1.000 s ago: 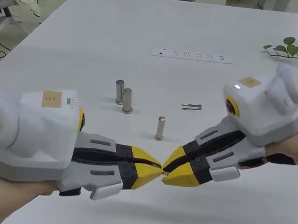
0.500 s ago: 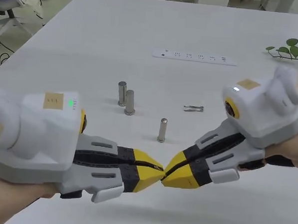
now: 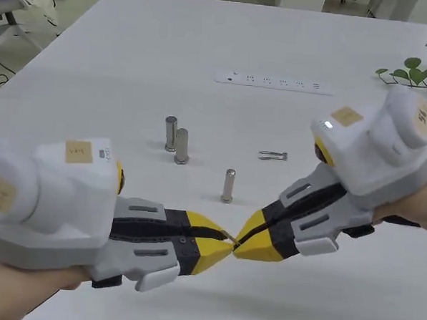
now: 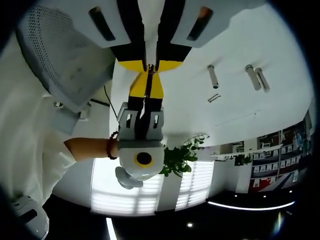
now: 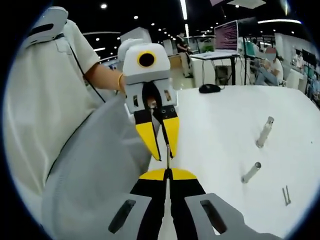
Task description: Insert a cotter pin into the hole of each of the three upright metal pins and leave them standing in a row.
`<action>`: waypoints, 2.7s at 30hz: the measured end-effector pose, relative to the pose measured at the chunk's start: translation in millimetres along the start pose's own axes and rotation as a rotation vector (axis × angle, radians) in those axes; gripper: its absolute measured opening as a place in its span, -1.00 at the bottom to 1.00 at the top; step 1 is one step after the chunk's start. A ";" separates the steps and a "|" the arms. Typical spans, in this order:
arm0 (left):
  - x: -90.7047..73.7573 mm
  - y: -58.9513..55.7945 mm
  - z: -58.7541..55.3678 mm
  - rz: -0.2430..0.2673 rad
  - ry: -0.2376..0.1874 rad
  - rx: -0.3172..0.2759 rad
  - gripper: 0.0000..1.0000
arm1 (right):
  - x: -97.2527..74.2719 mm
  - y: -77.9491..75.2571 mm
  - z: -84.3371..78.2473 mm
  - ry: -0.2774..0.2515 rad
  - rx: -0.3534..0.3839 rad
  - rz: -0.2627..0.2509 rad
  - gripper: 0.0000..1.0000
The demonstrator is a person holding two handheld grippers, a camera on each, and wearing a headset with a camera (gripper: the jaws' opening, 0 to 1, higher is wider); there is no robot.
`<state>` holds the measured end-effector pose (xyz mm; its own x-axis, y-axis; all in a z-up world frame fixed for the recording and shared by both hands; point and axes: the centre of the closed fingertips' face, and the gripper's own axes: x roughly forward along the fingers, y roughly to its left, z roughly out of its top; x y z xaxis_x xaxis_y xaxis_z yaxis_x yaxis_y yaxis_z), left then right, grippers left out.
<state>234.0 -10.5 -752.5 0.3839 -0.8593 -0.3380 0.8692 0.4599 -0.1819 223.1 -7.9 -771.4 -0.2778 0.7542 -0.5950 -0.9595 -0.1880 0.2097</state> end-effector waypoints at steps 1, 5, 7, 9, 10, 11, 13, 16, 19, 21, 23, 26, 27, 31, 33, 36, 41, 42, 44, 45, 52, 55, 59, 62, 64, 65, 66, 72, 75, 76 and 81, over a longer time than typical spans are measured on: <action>0.3 1.6 0.1 0.010 -0.004 -0.006 -0.88 | -1.3 -4.1 -2.8 0.017 0.000 -0.019 -0.95; 0.6 7.5 -0.2 0.047 -0.011 -0.021 -0.81 | -5.4 -17.3 -10.9 0.067 0.007 -0.078 -0.95; 0.0 11.8 0.3 0.072 -0.019 -0.029 -0.75 | -9.2 -27.2 -15.2 0.099 -0.002 -0.124 -0.95; -1.0 17.2 2.3 0.102 -0.035 -0.040 -0.73 | -12.6 -36.1 -17.5 0.121 0.010 -0.164 -0.95; -1.4 19.0 3.2 0.113 -0.042 -0.047 -0.72 | -13.8 -39.1 -18.0 0.128 0.006 -0.175 -0.95; -2.3 21.9 4.0 0.129 -0.051 -0.059 -0.71 | -15.3 -43.1 -18.9 0.137 0.006 -0.189 -0.95; -3.3 25.2 4.8 0.148 -0.059 -0.061 -0.67 | -18.4 -50.9 -25.4 0.187 -0.002 -0.218 -0.95; -4.9 30.1 7.1 0.177 -0.086 -0.092 -0.63 | -18.2 -58.4 -31.3 0.221 0.005 -0.231 -0.95; -6.0 34.3 7.0 0.199 -0.096 -0.110 -0.58 | -19.8 -68.6 -36.9 0.256 0.006 -0.256 -0.95; -7.1 38.2 7.0 0.218 -0.106 -0.126 -0.53 | -21.3 -75.0 -39.6 0.274 0.005 -0.275 -0.95; -9.2 42.5 7.4 0.240 -0.122 -0.145 -0.51 | -23.3 -82.0 -42.4 0.294 -0.004 -0.296 -0.95; -11.9 47.4 6.3 0.263 -0.138 -0.170 -0.47 | -25.4 -92.7 -45.9 0.318 -0.011 -0.319 -0.95; -12.3 48.4 5.5 0.269 -0.135 -0.173 -0.48 | -26.0 -96.0 -46.6 0.324 -0.014 -0.325 -0.95; -13.2 50.4 4.3 0.281 -0.135 -0.172 -0.42 | -26.5 -104.4 -51.2 0.357 -0.021 -0.337 -0.95; -13.2 51.6 3.7 0.291 -0.132 -0.161 -0.38 | -26.6 -107.7 -53.2 0.375 -0.030 -0.340 -0.95; -13.2 53.1 2.2 0.304 -0.126 -0.151 -0.29 | -27.2 -114.5 -57.3 0.420 -0.053 -0.346 -0.95; -13.8 54.8 0.4 0.323 -0.116 -0.137 -0.12 | -27.9 -124.4 -58.5 0.455 -0.068 -0.355 -0.95; -14.1 55.4 0.3 0.326 -0.116 -0.135 -0.08 | -28.1 -126.5 -58.6 0.460 -0.070 -0.358 -0.95; -14.8 56.8 0.1 0.334 -0.117 -0.133 -0.01 | -28.6 -129.3 -59.3 0.475 -0.079 -0.360 -0.95; -15.1 57.5 0.1 0.338 -0.117 -0.131 0.02 | -28.7 -130.4 -59.5 0.481 -0.083 -0.361 -0.95; -17.9 63.2 0.3 0.372 -0.117 -0.117 0.17 | -28.2 -138.2 -58.4 0.515 -0.119 -0.372 -0.95; -18.7 64.4 0.8 0.385 -0.116 -0.098 0.28 | -27.4 -140.8 -56.3 0.515 -0.123 -0.373 -0.95; -19.0 65.4 -1.1 0.388 -0.109 -0.105 0.29 | -26.7 -147.1 -54.3 0.524 -0.130 -0.375 -0.95; -19.1 66.1 -1.6 0.391 -0.106 -0.106 0.31 | -25.6 -146.9 -53.4 0.529 -0.135 -0.370 -0.95; -19.2 67.1 -2.7 0.393 -0.100 -0.107 0.32 | -25.3 -147.2 -52.7 0.535 -0.143 -0.368 -0.95; -19.3 67.5 -3.1 0.394 -0.098 -0.107 0.32 | -25.0 -146.9 -52.5 0.536 -0.143 -0.365 -0.95; -19.8 68.2 -3.4 0.397 -0.097 -0.107 0.32 | -24.6 -146.8 -52.0 0.537 -0.144 -0.364 -0.95; -21.8 70.4 -3.7 0.405 -0.098 -0.109 0.32 | -24.3 -146.0 -49.6 0.567 -0.180 -0.358 -0.95; -22.1 71.3 -5.1 0.409 -0.088 -0.105 0.32 | -24.6 -148.3 -49.5 0.596 -0.207 -0.353 -0.95; -22.3 71.3 -5.6 0.410 -0.085 -0.105 0.32 | -24.0 -148.1 -48.6 0.594 -0.208 -0.353 -0.95; -22.7 71.2 -5.3 0.410 -0.086 -0.105 0.31 | -23.0 -147.6 -48.8 0.605 -0.215 -0.345 -0.95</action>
<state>285.5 42.9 -762.6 0.7198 -0.6140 -0.3240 0.6044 0.7838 -0.1426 368.9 -28.2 -826.6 0.1251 0.3246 -0.9376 -0.9677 -0.1686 -0.1875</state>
